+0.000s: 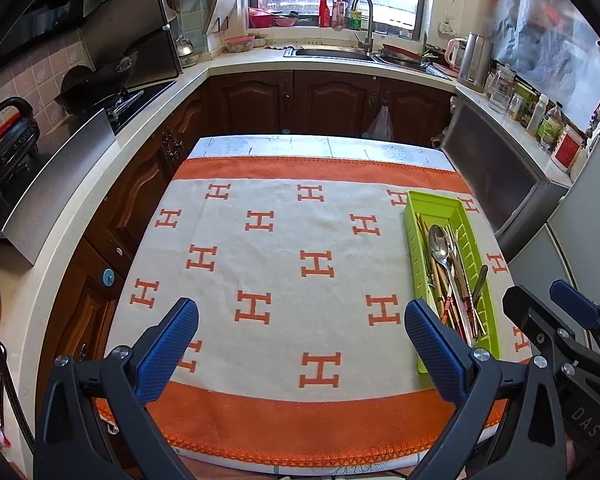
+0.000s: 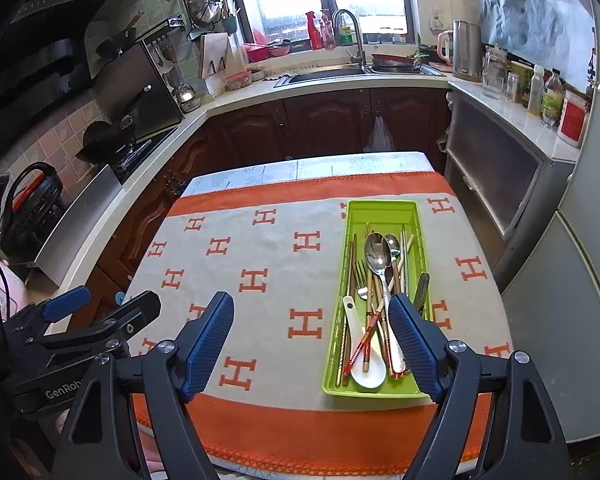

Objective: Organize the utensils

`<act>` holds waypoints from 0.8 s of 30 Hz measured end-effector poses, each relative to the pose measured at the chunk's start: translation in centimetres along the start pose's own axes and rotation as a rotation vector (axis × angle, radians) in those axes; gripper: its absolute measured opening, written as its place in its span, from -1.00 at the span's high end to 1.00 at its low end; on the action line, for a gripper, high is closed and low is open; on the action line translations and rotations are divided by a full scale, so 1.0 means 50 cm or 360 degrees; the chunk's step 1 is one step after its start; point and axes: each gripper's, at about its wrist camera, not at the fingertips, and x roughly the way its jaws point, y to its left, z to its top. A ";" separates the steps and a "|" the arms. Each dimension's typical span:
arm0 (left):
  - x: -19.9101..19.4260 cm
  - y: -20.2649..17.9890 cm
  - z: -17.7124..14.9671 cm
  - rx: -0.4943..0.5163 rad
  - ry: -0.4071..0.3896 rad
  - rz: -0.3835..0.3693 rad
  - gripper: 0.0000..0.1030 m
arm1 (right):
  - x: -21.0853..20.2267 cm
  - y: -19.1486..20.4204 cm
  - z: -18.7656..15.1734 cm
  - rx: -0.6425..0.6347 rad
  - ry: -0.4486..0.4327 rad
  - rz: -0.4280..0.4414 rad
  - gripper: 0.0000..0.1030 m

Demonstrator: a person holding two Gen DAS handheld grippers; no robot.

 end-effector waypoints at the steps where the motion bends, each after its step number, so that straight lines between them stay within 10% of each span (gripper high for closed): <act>1: 0.001 -0.001 -0.001 -0.0004 0.0001 0.0003 -0.98 | -0.001 0.001 -0.001 -0.0001 0.0000 -0.0002 -0.58; 24: 0.022 -0.010 -0.009 -0.0004 0.0012 0.0074 -0.98 | 0.056 -0.022 -0.007 0.0037 0.0091 0.0011 -0.58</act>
